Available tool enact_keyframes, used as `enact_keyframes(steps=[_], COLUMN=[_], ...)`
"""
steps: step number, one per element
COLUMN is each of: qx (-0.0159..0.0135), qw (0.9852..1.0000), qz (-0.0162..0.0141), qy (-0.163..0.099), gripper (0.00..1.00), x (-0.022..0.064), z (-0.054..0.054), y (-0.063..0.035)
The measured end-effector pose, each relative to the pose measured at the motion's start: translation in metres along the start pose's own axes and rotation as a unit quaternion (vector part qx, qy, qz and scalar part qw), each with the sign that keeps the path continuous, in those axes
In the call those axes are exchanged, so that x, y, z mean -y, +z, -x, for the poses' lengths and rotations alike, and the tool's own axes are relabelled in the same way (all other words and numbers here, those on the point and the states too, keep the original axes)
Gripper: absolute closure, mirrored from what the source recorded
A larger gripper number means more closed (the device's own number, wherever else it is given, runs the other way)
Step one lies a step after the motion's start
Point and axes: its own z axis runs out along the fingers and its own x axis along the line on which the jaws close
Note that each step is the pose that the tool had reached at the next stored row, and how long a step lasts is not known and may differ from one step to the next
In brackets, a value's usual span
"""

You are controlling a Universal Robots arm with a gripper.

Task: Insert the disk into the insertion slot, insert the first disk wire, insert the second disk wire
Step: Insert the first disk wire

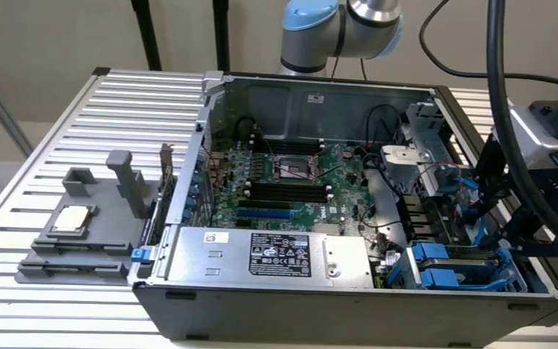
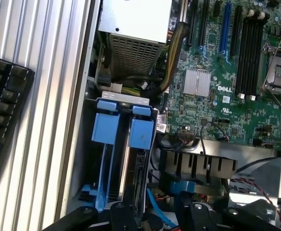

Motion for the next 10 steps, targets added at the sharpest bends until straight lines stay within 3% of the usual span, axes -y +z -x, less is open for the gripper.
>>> enact_keyframes(steps=[5,10], qx=[0.0004,0.0065], qw=[1.0,1.0], qz=[0.0003,0.0007], qy=[-0.003,-0.003], gripper=[0.55,0.55], x=[-0.0016,0.0031], z=[-0.002,-0.016], y=[-0.0003,-0.0004])
